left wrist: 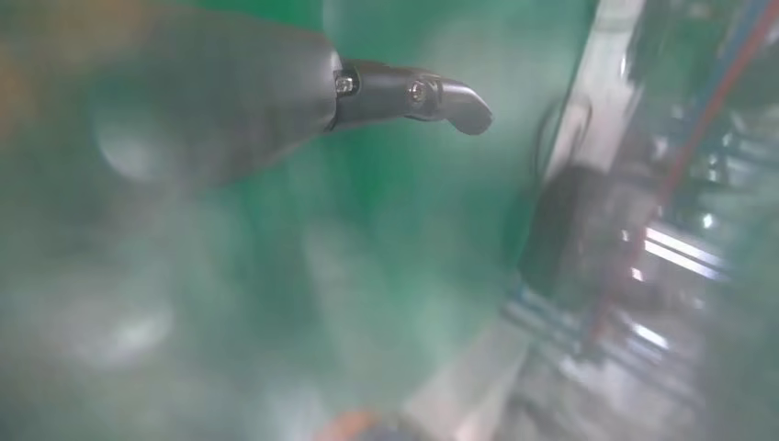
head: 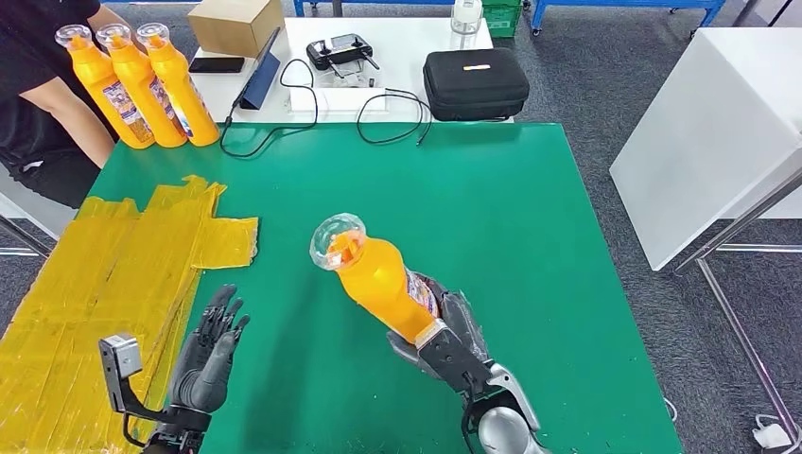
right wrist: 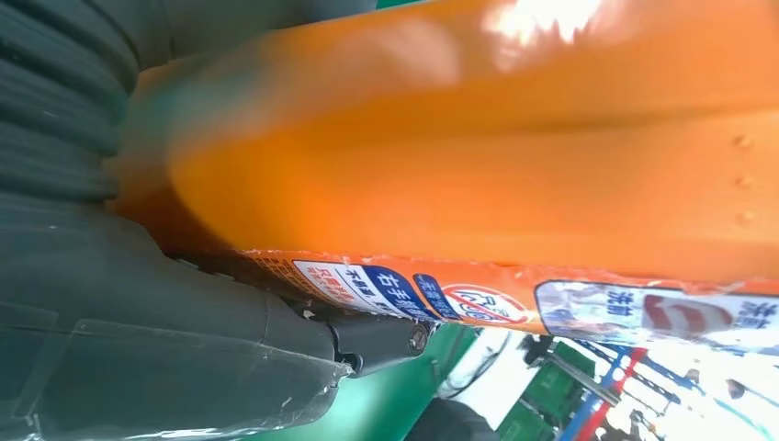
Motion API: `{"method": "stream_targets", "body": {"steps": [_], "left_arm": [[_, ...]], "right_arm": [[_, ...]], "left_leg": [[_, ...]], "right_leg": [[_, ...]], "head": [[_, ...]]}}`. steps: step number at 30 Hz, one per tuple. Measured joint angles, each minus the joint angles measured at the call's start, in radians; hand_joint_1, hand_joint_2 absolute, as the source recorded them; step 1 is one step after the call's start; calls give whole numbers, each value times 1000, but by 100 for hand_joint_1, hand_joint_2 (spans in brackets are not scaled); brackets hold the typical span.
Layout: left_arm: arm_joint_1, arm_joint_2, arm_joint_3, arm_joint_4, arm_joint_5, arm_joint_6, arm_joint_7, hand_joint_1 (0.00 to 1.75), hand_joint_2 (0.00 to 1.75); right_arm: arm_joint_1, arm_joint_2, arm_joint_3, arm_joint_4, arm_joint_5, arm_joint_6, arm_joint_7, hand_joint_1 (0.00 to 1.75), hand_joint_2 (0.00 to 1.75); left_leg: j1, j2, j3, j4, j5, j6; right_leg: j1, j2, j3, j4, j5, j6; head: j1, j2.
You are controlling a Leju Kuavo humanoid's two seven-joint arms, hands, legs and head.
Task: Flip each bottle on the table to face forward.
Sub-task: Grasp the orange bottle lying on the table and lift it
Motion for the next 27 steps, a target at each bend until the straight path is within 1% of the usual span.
{"method": "stream_targets", "body": {"steps": [3, 5, 9, 18, 23, 27], "left_arm": [[-5, 2, -69, -4, 33, -8, -5, 0, 175], [-11, 4, -113, -8, 36, 4, -14, 0, 175], [-25, 11, -166, -15, 22, 31, -29, 0, 175], [-44, 24, -224, -24, 19, 8, -33, 0, 175], [-57, 27, -232, -25, 23, 6, -37, 0, 175], [-62, 29, -231, -25, 24, 6, -39, 0, 175]], "right_arm": [[-34, 32, 22, 18, -42, -21, -10, 175, 175], [-60, 49, 41, 39, -60, -26, -12, 175, 175], [-105, 72, 78, 89, -80, -31, -6, 175, 175], [-195, 101, 130, 207, -55, -26, 39, 175, 175], [-238, 119, 182, 272, 1, 14, 88, 175, 175], [-257, 131, 214, 305, 14, 25, 101, 175, 175]], "left_leg": [[0, 0, 0, 0, 0, 0], [0, 0, 0, 0, 0, 0], [0, 0, 0, 0, 0, 0], [0, 0, -1, 0, 0, 0], [0, 0, -1, 0, 0, 0], [0, 0, -1, 0, 0, 0]], "right_leg": [[0, 0, 0, 0, 0, 0], [0, 0, 0, 0, 0, 0], [0, 0, 0, 0, 0, 0], [0, 0, 0, 0, 0, 0], [0, 0, 0, 0, 0, 0], [0, -1, 0, 0, 0, 0]], "head": [[0, 0], [0, 0], [0, 0], [0, 0], [0, 0], [0, 0]]}}
